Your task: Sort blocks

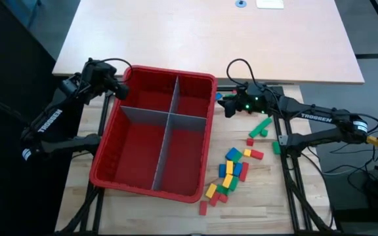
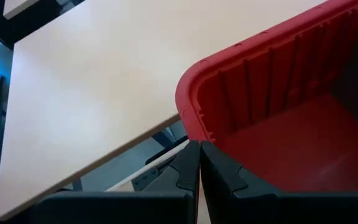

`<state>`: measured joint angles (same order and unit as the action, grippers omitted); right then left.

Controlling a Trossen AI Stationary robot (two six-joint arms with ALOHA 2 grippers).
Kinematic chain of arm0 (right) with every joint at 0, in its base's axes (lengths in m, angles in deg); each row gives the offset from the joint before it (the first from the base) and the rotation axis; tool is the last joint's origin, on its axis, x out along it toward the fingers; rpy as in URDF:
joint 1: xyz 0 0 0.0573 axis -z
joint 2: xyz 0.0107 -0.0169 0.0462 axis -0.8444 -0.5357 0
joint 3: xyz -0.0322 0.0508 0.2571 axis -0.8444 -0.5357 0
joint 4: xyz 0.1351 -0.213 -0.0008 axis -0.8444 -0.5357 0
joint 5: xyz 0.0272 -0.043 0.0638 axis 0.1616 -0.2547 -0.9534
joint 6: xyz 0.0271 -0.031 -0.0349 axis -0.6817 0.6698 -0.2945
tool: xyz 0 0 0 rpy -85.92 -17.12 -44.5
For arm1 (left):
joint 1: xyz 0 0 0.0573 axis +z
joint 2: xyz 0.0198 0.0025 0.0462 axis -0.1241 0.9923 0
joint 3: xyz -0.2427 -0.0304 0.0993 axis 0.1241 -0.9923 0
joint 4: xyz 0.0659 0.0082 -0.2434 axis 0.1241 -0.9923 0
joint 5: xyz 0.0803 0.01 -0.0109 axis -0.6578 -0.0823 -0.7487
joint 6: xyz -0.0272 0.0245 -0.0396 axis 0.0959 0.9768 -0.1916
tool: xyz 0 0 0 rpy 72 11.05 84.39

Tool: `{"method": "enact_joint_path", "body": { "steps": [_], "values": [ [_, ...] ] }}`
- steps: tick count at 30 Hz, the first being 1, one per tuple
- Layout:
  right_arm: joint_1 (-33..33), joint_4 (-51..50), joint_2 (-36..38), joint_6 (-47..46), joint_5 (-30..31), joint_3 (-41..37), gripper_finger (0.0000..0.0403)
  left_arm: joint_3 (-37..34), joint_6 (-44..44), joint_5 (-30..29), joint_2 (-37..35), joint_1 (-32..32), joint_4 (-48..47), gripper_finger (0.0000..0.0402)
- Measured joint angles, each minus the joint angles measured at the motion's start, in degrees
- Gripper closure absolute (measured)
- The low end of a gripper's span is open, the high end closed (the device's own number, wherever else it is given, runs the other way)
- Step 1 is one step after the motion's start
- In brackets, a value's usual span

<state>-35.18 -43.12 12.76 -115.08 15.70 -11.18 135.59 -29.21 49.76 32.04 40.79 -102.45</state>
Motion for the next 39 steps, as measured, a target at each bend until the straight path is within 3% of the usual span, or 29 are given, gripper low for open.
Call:
{"method": "enact_joint_path", "body": {
  "steps": [5, 10, 19, 24, 28, 32, 35, 39],
  "values": [
    [0.0, 0.42, -2.0, -0.41, -0.12, 0.0, 0.0182, 0.0, -0.06, -0.17, 0.26, 0.0, -1.3, 0.0377],
    [0.0, 2.26, -4.86, -0.91, -0.58, -0.02, 0.0161, 0.0, -0.08, -1.25, 0.37, 0.0, -3.16, 0.0323],
    [0.0, 6.63, -7.7, -1.22, -1.66, -0.02, 0.0161, 0.02, -0.08, -3.21, 1.28, -0.02, -5.56, 0.0208],
    [0.0, 6.47, -8.53, -1.57, -2.24, -0.02, 0.0164, 0.02, -0.48, -4.6, 1.77, -0.02, -6.11, 0.0179],
    [0.0, 6.48, -8.53, -1.43, -2.15, -0.02, 0.016, 0.02, -0.94, -5.85, 2.19, -0.11, -6.09, 0.0182],
    [0.0, 6.43, -8.53, -0.79, -2.14, -0.02, 0.0164, 0.02, -2.24, -8.07, 3.19, -0.55, -6.1, 0.0211],
    [0.0, 6.41, -8.51, -0.44, -2.11, -0.02, 0.017, 0.02, -3.17, -9.33, 3.57, -1.16, -6.09, 0.0257],
    [0.08, 6.36, -7.94, 0.27, -1.41, -0.02, 0.0178, 0.02, -3.28, -9.68, 3.56, -1.25, -6.09, 0.0348]
  ]
}}
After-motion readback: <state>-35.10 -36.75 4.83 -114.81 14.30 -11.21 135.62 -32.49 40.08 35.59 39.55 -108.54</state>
